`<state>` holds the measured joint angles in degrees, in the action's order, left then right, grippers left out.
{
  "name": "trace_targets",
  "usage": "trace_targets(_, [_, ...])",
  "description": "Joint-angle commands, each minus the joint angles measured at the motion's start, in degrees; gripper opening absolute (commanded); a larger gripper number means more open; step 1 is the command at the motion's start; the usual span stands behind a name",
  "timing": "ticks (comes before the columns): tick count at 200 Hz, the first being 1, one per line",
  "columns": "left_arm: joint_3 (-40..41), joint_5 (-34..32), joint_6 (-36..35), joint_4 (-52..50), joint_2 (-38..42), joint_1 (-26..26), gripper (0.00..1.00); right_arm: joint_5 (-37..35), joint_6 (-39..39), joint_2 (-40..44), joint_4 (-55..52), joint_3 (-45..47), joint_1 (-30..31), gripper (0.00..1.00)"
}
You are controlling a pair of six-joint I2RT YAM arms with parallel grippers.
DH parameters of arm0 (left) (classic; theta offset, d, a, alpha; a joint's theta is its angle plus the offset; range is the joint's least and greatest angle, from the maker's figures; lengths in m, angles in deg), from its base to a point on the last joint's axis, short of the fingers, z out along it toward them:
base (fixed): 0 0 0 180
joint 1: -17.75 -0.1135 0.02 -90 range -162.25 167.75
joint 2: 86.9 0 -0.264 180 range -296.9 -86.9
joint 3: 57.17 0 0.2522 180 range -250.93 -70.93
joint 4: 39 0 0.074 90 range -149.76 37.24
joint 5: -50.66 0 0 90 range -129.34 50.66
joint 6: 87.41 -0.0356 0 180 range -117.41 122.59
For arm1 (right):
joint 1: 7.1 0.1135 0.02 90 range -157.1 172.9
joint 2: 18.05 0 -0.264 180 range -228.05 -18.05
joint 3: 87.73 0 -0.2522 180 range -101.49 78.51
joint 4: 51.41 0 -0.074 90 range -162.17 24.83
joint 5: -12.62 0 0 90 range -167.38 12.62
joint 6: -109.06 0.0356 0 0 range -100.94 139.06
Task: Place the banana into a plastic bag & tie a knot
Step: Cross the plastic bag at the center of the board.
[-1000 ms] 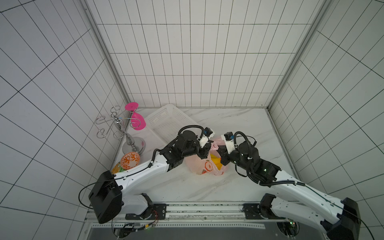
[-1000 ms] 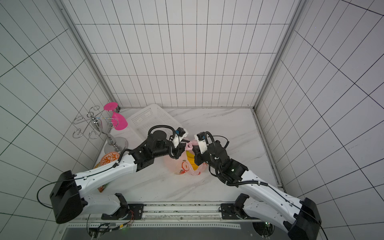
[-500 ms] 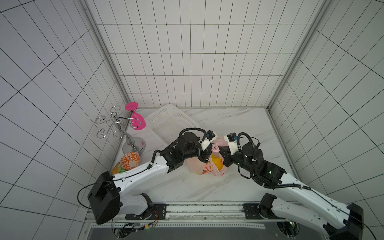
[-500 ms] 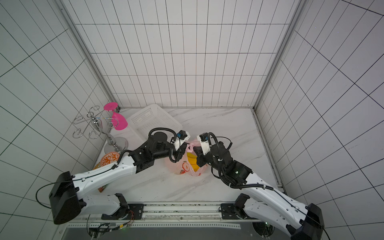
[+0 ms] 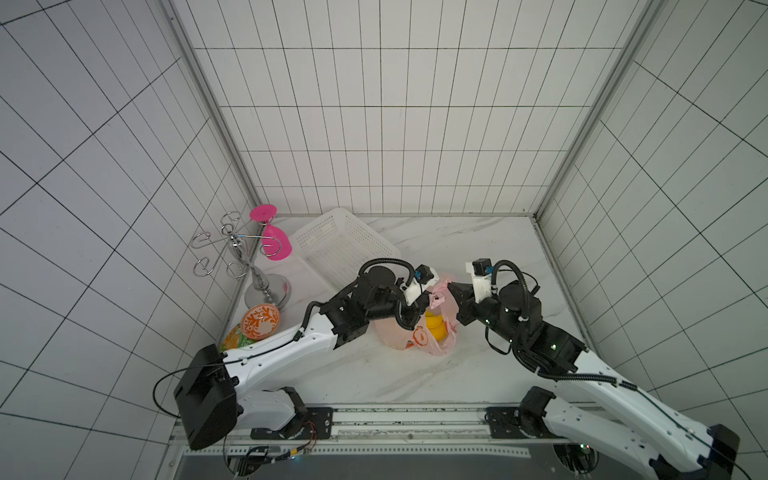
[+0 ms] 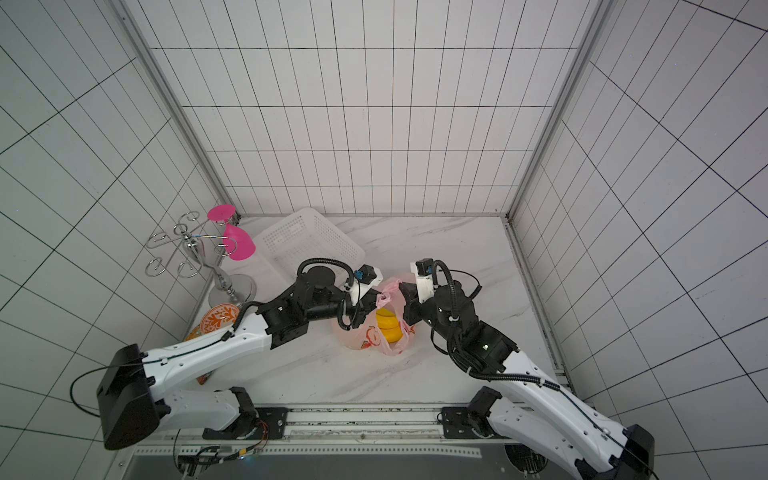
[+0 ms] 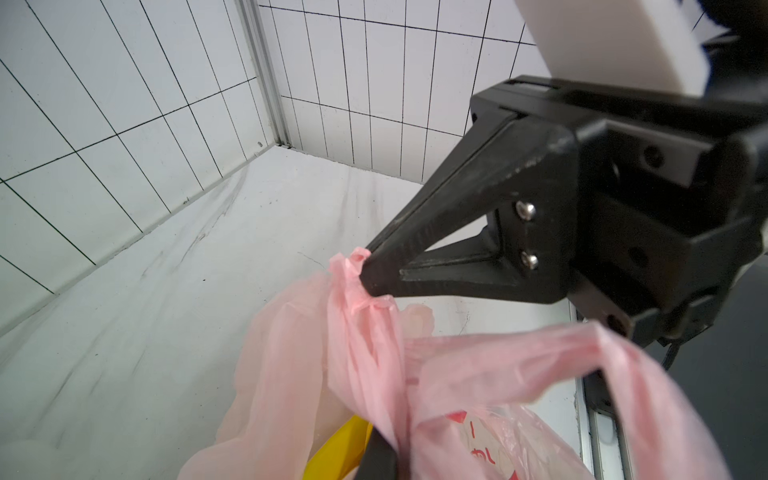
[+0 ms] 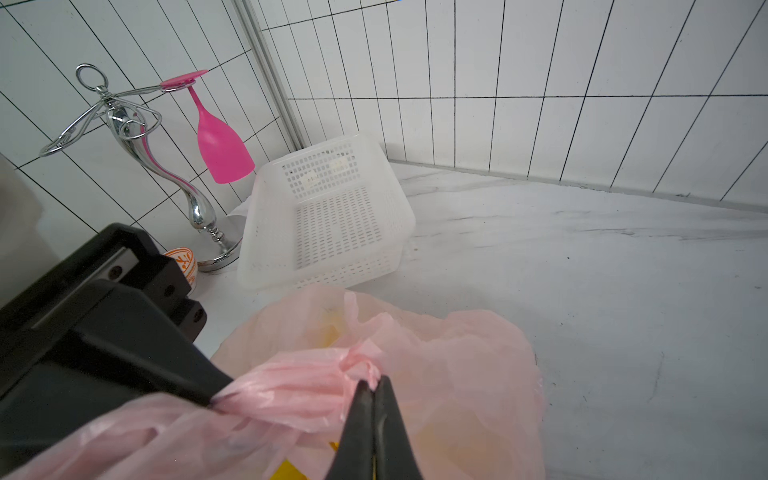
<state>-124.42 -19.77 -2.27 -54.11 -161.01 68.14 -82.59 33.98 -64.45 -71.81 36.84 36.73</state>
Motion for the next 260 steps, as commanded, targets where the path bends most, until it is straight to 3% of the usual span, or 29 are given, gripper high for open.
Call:
trace_targets(1, [0.3,-1.0,2.9,2.5,1.8,-1.2,0.05,1.2,-0.6,1.1,-0.8,-4.3,-0.5,0.00])
trace_targets(29, [0.5,-2.1,5.8,4.6,2.6,-4.3,0.02,4.0,-0.4,3.0,-0.5,-0.9,0.4,0.00])
trace_targets(68, [-0.3,-2.9,5.9,4.5,2.4,-4.8,0.01,7.3,0.5,3.7,-0.1,3.5,1.9,0.00])
trace_targets(140, [-2.0,-3.0,5.6,3.9,1.5,-4.7,0.02,7.8,1.6,-1.4,4.5,9.4,5.3,0.00])
trace_targets(176, [-2.7,-0.5,5.0,4.0,0.3,-4.6,0.04,8.1,3.9,-6.5,7.1,8.1,6.2,0.00])
trace_targets(214, [-3.1,2.2,4.4,4.1,-0.2,-3.5,0.08,3.1,8.5,-12.2,8.4,6.4,6.5,0.00])
trace_targets(260, [-2.8,3.2,3.0,1.8,0.2,0.3,0.09,-1.4,9.3,-12.2,16.8,7.1,6.3,0.00])
